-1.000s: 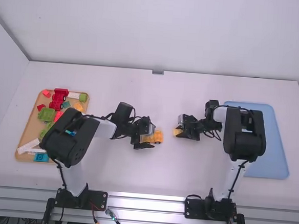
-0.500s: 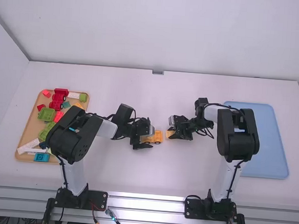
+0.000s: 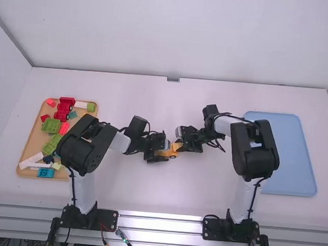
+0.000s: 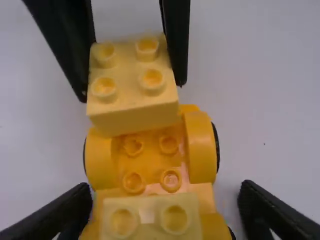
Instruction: Assemble lego blocks to make yellow taxi
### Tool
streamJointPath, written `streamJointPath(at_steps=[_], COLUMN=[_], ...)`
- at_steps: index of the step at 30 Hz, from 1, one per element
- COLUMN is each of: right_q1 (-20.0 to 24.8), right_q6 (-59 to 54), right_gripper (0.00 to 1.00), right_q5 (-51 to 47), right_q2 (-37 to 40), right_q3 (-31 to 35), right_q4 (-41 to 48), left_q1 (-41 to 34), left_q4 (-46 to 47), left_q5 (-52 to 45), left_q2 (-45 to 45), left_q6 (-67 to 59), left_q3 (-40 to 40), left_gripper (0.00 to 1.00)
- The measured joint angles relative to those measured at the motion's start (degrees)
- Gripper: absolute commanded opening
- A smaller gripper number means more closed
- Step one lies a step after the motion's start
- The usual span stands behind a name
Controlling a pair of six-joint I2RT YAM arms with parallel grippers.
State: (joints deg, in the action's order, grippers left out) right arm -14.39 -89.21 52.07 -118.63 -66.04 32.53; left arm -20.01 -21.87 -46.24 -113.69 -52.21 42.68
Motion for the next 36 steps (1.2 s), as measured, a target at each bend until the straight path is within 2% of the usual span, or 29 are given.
streamJointPath(at_steps=[9,16,19,26,36], right_q1=[-0.8,-1.0,-2.0,-4.2,-4.9], right_q6=[1.2,4.2,5.3,13.2,16.8], right_gripper=[0.19,0.15,0.08,0.06,0.04], right_q5=[2.1,2.2,1.6,-2.4,-3.6], right_q2=[0.0,0.0,0.0,0.3,0.4], right_q3=[0.0,0.0,0.0,-0.1,-0.2], right_q4=[-0.4,-1.2,-1.3,-7.4,-8.5], left_q1=[0.0,0.0,0.0,0.2,1.2], left_q4=[0.2,0.1,0.1,0.0,0.6], left_q5=[0.0,-0.2,-0.1,0.3,0.1], left_q2=[0.0,0.0,0.0,0.0,0.0], left_q6=[-0.8,-1.8,-1.8,-0.7,-0.3], left_q3=[0.0,0.0,0.0,0.0,0.0], left_gripper=[0.41,0.43,0.42,0.40,0.38])
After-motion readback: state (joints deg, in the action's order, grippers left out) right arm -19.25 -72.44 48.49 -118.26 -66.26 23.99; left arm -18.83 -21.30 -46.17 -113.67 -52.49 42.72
